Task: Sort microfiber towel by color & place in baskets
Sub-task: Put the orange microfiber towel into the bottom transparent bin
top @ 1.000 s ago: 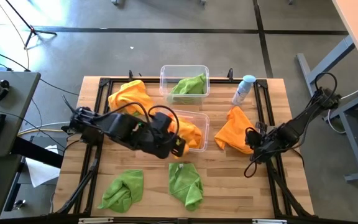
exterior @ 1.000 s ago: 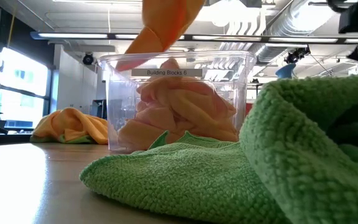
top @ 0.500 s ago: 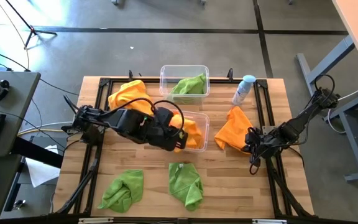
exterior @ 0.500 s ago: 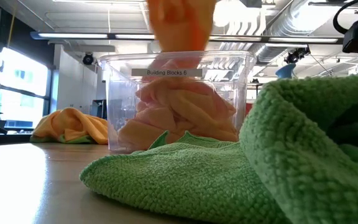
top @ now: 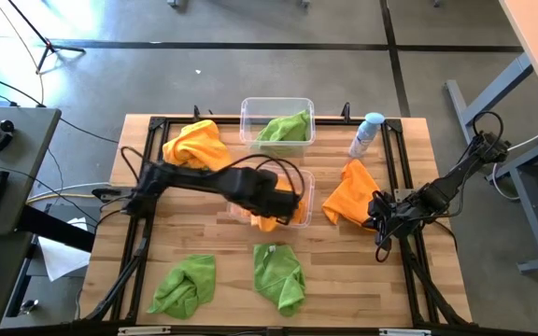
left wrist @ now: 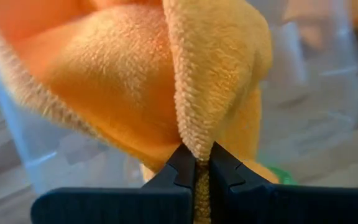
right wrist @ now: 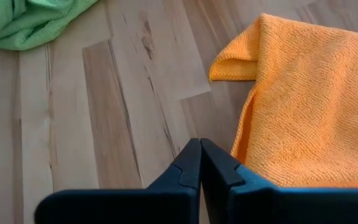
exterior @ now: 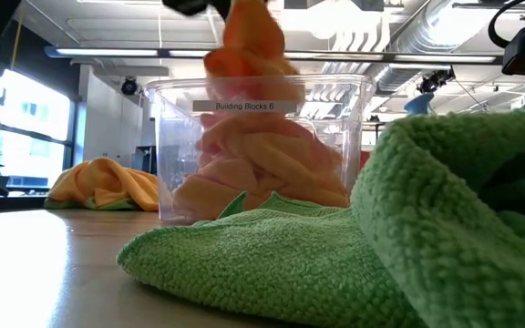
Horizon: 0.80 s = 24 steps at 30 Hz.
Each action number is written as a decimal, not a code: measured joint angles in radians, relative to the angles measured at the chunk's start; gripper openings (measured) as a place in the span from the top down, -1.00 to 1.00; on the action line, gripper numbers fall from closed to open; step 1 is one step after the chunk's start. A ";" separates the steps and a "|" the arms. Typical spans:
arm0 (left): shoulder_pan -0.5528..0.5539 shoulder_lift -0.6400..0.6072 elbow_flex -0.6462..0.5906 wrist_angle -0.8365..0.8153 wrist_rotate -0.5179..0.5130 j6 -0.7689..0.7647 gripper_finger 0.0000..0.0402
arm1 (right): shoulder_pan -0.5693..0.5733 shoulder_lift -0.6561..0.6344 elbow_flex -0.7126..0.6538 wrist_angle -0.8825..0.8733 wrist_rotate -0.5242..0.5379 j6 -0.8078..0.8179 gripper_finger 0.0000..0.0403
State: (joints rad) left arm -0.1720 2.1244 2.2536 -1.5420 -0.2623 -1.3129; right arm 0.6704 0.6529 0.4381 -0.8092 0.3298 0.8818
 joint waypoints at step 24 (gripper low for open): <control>0.123 0.174 0.000 0.153 0.062 -0.029 0.99 | 0.000 0.001 0.000 0.013 -0.009 0.003 1.00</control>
State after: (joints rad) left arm -0.0490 2.2980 2.2539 -1.3893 -0.1999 -1.3422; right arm 0.6703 0.6544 0.4385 -0.7959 0.3210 0.8850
